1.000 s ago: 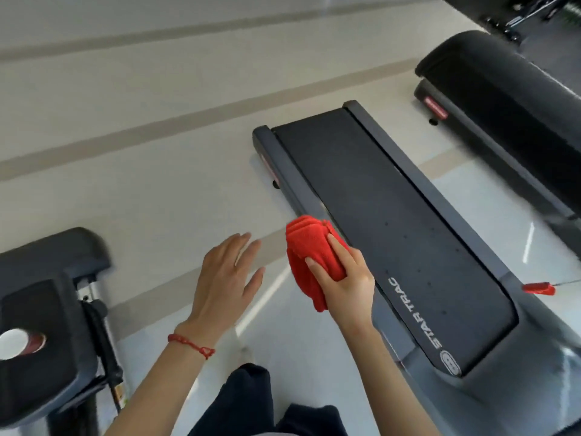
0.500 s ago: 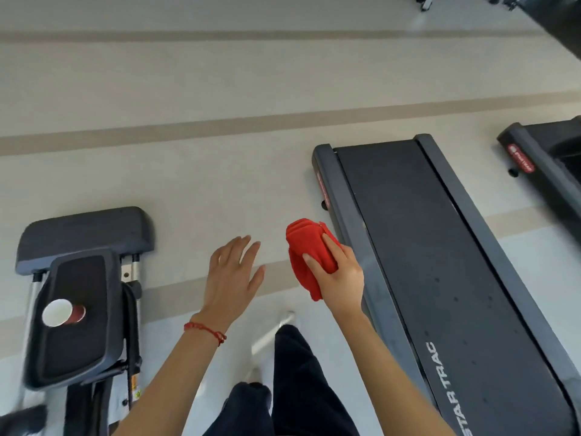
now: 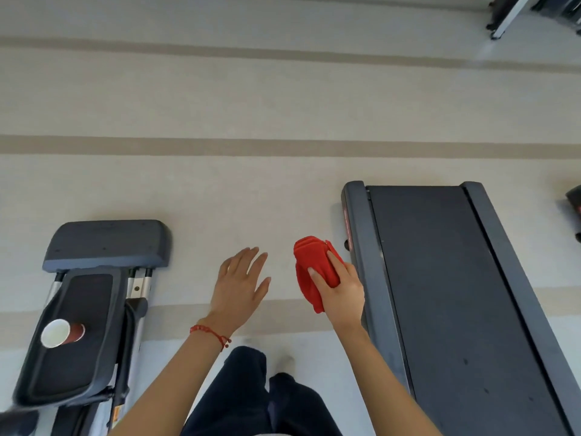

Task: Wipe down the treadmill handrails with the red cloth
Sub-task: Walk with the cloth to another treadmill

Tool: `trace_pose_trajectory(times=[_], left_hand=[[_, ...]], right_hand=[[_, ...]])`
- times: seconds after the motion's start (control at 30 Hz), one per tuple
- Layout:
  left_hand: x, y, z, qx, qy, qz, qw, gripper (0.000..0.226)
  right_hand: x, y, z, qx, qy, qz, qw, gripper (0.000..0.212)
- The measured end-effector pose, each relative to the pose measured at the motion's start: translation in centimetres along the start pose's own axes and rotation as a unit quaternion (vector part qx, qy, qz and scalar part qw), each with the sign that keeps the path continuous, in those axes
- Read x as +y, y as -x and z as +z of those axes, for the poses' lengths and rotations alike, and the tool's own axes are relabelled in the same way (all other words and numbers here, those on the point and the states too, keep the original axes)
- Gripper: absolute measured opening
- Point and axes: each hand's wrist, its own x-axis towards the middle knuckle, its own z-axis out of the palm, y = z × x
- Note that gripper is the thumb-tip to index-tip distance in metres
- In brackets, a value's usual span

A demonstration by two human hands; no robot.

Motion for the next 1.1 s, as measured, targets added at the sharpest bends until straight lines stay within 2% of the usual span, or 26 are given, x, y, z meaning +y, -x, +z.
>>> trace_pose_trajectory(times=[0.2, 0.63, 1.1], left_hand=[[-2.9, -7.7, -0.8, -0.004, -0.006, -0.001, 1.000, 0.068], [-13.8, -25.3, -3.4, 0.000, -0.003, 0.006, 1.000, 0.067], [-16.2, -44.7, -3.0, -0.008, -0.007, -0.020, 1.000, 0.069]], right_hand=[[-2.0, -7.6, 2.2, -0.005, 0.003, 0.006, 1.000, 0.058], [-10.3, -24.7, 8.6, 0.015, -0.007, 0.016, 1.000, 0.059], [-13.5, -44.7, 9.7, 0.033, -0.017, -0.017, 0.999, 0.057]])
